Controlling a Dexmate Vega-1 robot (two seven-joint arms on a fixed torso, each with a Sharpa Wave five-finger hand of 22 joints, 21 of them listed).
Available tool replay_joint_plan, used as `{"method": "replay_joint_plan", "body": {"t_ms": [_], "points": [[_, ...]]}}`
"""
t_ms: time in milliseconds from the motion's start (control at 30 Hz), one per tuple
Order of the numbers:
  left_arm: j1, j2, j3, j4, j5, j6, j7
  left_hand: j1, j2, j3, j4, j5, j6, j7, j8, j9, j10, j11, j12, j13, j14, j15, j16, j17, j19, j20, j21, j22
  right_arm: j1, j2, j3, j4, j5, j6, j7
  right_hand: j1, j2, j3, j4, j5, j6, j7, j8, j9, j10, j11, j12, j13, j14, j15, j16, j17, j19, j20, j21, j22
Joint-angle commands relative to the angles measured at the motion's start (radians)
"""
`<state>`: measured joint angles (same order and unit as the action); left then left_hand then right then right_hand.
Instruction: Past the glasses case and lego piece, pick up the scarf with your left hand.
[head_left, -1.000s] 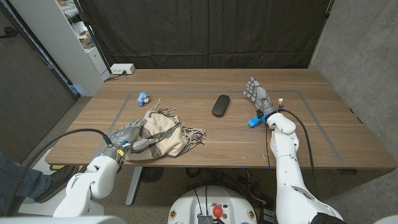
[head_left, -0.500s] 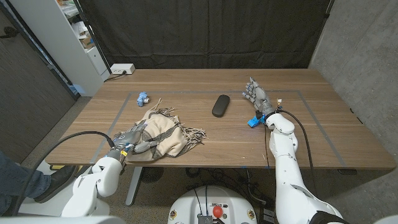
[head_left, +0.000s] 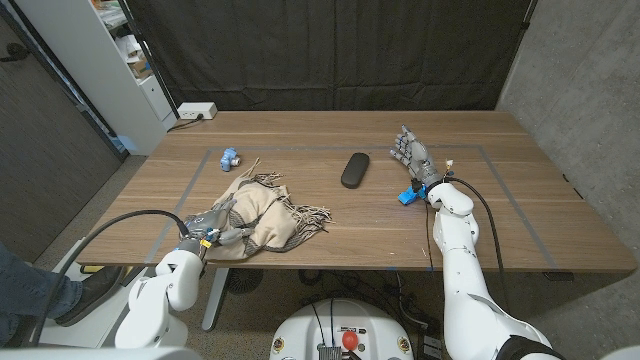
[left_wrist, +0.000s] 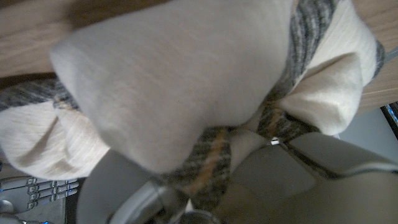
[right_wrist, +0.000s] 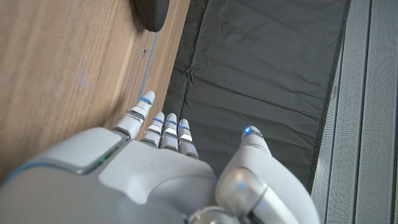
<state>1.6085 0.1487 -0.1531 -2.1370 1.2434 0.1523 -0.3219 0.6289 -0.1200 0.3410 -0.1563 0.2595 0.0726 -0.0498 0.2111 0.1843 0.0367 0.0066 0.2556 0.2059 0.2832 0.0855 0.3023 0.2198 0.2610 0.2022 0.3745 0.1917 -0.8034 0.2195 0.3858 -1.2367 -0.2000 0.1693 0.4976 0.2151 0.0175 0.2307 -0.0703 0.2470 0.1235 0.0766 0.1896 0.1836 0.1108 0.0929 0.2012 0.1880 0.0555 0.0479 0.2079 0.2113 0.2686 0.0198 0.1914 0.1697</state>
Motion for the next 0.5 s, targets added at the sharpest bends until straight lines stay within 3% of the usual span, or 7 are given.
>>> {"method": "replay_joint_plan", "body": {"t_ms": [33, 167, 467, 500], "points": [[-0.034, 0.016, 0.059, 0.044, 0.028, 0.071, -0.032, 0.066, 0.021, -0.010, -0.002, -0.001, 0.067, -0.006, 0.020, 0.006, 0.068, -0.012, 0.028, 0.011, 0.102, -0.026, 0.051, 0.050, 0.327, 0.009, 0.069, 0.032, 0.012, -0.004, 0.008, 0.023, 0.002, 0.008, 0.005, 0.002, 0.004, 0.005, -0.005, 0.006, 0.008, -0.002, 0.009, 0.005, 0.006, 0.000, -0.002, 0.005, 0.009, 0.003, 0.005, 0.004, 0.001, 0.006, 0.000, 0.002], [-0.040, 0.025, 0.073, 0.049, 0.040, 0.089, -0.041, 0.131, 0.041, -0.011, -0.005, -0.009, 0.125, -0.011, 0.030, 0.009, 0.126, -0.030, 0.056, 0.024, 0.161, -0.046, 0.094, 0.093, 0.410, -0.006, 0.106, 0.030, 0.016, -0.004, 0.010, 0.029, 0.001, 0.010, 0.005, 0.002, 0.004, 0.005, -0.006, 0.006, 0.006, -0.002, 0.008, 0.005, 0.006, -0.001, -0.002, 0.005, 0.008, 0.002, 0.005, 0.005, 0.002, 0.006, 0.000, 0.002], [-0.048, 0.032, 0.082, 0.065, 0.024, 0.102, -0.017, 0.292, 0.120, 0.007, -0.014, -0.044, 0.265, -0.012, 0.071, 0.025, 0.233, -0.062, 0.125, 0.074, 0.222, -0.056, 0.183, 0.199, 0.448, -0.047, 0.163, 0.058, 0.025, -0.005, 0.012, 0.043, -0.003, 0.011, 0.004, 0.001, 0.005, 0.004, -0.006, 0.006, 0.008, -0.003, 0.008, 0.005, 0.007, -0.001, -0.002, 0.005, 0.010, 0.003, 0.006, 0.005, 0.002, 0.007, 0.000, 0.002], [-0.051, 0.032, 0.085, 0.066, 0.029, 0.110, -0.021, 0.333, 0.134, 0.012, -0.019, -0.054, 0.288, -0.020, 0.080, 0.031, 0.245, -0.059, 0.140, 0.090, 0.226, -0.063, 0.199, 0.221, 0.448, -0.055, 0.176, 0.067, 0.026, -0.005, 0.011, 0.044, -0.004, 0.011, 0.004, 0.001, 0.005, 0.004, -0.006, 0.006, 0.008, -0.003, 0.008, 0.005, 0.007, 0.000, -0.002, 0.005, 0.010, 0.003, 0.006, 0.005, 0.002, 0.007, 0.000, 0.002]]}}
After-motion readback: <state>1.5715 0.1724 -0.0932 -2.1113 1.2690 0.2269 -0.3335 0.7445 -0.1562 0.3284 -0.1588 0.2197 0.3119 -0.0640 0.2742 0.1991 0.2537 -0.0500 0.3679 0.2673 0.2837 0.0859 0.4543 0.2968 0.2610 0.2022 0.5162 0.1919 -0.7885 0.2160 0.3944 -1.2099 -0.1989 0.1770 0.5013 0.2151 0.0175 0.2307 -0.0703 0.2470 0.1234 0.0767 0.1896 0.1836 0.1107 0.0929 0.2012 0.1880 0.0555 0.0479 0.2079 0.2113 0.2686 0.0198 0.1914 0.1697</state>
